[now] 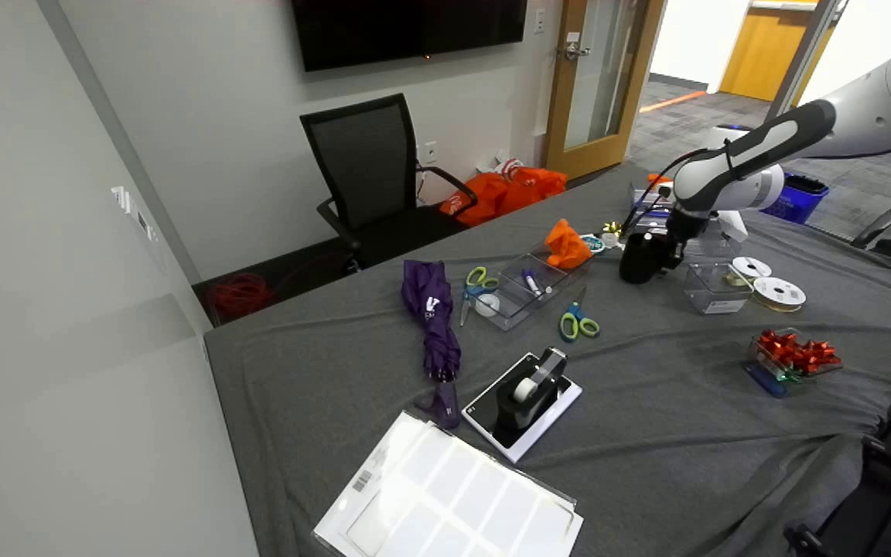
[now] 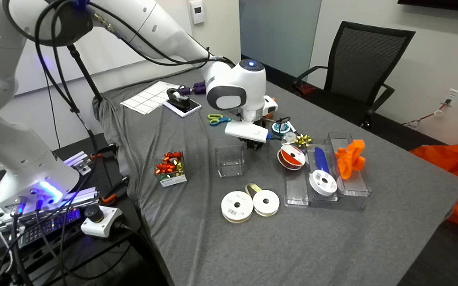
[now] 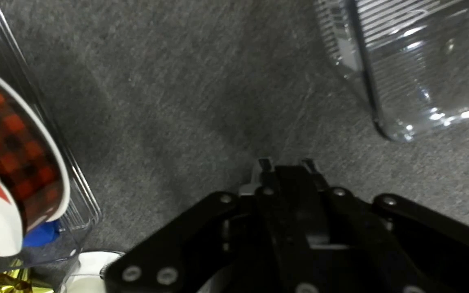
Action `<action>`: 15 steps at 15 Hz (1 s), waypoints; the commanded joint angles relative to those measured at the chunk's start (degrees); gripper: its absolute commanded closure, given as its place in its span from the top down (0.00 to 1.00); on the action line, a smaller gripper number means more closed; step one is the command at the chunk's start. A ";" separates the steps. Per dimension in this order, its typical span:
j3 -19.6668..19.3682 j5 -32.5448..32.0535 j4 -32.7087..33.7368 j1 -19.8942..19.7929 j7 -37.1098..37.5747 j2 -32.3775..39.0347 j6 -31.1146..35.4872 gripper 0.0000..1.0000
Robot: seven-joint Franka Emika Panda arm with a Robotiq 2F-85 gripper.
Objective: Move the cup to the left
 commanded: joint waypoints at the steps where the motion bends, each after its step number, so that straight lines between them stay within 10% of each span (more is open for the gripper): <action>1: 1.71 0.68 -0.37 -2.02 -3.00 -0.21 1.87 0.05; 15: 7.72 3.69 -16.12 -4.71 -25.09 -16.55 0.48 0.05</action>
